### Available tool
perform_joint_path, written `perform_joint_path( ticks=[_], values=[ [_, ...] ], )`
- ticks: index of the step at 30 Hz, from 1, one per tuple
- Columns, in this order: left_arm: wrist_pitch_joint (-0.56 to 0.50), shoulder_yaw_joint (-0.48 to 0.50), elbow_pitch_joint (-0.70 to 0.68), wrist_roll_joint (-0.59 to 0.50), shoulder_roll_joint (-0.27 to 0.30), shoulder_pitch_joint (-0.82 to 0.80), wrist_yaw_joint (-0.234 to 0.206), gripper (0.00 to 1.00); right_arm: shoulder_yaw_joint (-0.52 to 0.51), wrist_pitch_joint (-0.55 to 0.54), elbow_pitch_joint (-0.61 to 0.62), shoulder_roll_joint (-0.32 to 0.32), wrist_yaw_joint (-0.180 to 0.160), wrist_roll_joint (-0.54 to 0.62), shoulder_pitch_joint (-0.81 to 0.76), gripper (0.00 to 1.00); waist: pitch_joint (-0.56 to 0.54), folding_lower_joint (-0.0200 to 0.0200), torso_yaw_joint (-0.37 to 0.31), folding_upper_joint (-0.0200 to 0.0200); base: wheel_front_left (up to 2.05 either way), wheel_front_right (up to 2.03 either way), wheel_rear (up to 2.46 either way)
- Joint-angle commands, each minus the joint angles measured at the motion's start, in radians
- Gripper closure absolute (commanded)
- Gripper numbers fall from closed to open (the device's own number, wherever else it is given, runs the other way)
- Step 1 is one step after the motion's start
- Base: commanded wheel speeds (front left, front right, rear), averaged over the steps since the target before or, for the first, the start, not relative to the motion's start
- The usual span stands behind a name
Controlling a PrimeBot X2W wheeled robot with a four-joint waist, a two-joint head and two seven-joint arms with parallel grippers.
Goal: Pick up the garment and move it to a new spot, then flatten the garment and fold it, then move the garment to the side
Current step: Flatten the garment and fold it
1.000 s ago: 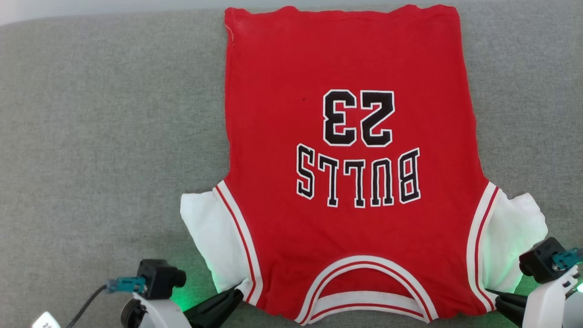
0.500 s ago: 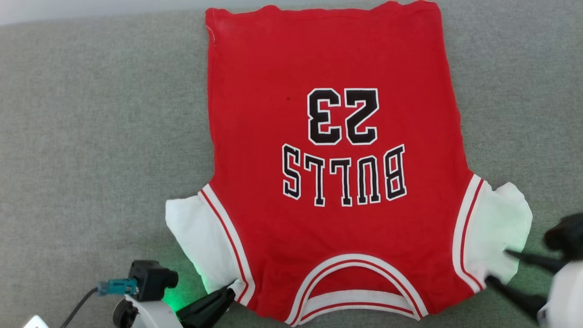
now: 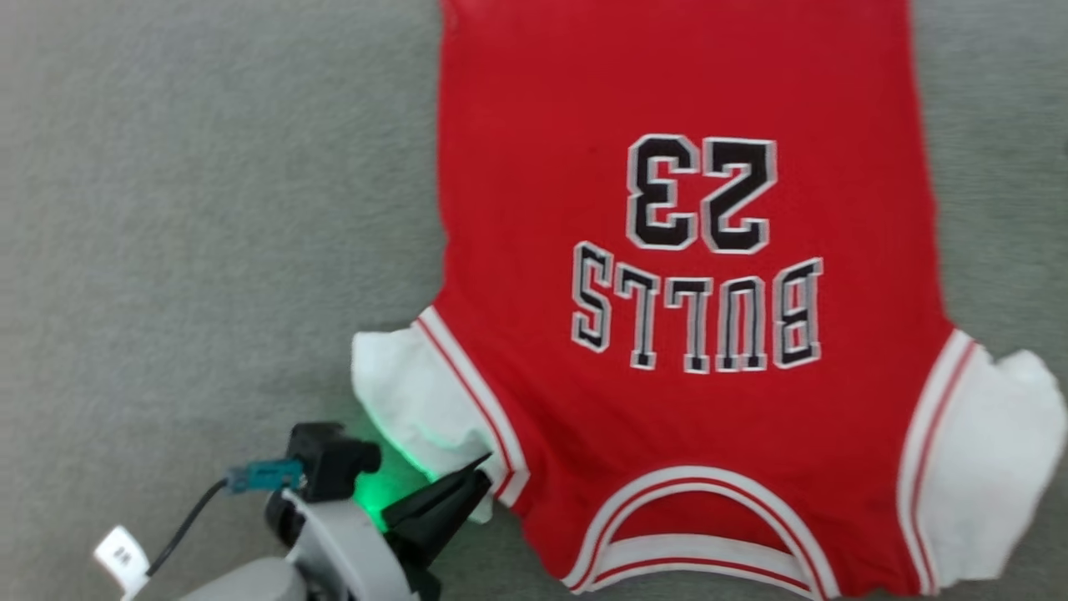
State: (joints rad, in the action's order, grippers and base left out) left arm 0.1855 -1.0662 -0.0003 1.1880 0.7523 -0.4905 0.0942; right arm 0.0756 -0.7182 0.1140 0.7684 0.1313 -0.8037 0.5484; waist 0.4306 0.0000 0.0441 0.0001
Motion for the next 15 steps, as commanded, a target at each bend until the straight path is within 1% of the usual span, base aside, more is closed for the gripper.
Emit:
perform_joint_path(
  ticks=[1, 5, 9, 12, 15],
  values=[
    [-0.001, -0.003, 0.018, -0.001, -0.031, -0.023, 0.011, 1.0, 0.011, -0.011, -0.07, -0.013, -0.001, 0.062, 0.093, 0.0, 0.068, 0.0, 0.078, -0.0001, 0.0, 0.0, 0.0],
    [-0.009, -0.016, 0.047, -0.006, -0.069, -0.055, 0.023, 1.0, 0.045, -0.046, -0.261, -0.072, -0.001, 0.143, 0.305, 0.0, 0.124, 0.0, 0.129, -0.0001, 0.0, 0.0, 0.0],
    [-0.019, -0.037, 0.076, -0.017, -0.092, -0.082, 0.029, 1.0, 0.084, -0.139, -0.443, -0.111, -0.001, 0.192, 0.483, 0.0, 0.171, 0.0, 0.172, -0.0001, 0.0, 0.0, 0.0],
    [-0.016, -0.05, 0.088, -0.02, -0.101, -0.099, 0.029, 1.0, 0.112, -0.223, -0.562, -0.112, -0.001, 0.224, 0.595, 0.0, 0.197, 0.0, 0.205, -0.0001, 0.0, 0.0, 0.0],
    [-0.009, -0.063, 0.095, -0.017, -0.109, -0.109, 0.028, 1.0, 0.13, -0.265, -0.651, -0.122, -0.001, 0.25, 0.675, 0.0, 0.219, 0.0, 0.233, -0.0001, 0.0, 0.0, 0.0]
  ],
)
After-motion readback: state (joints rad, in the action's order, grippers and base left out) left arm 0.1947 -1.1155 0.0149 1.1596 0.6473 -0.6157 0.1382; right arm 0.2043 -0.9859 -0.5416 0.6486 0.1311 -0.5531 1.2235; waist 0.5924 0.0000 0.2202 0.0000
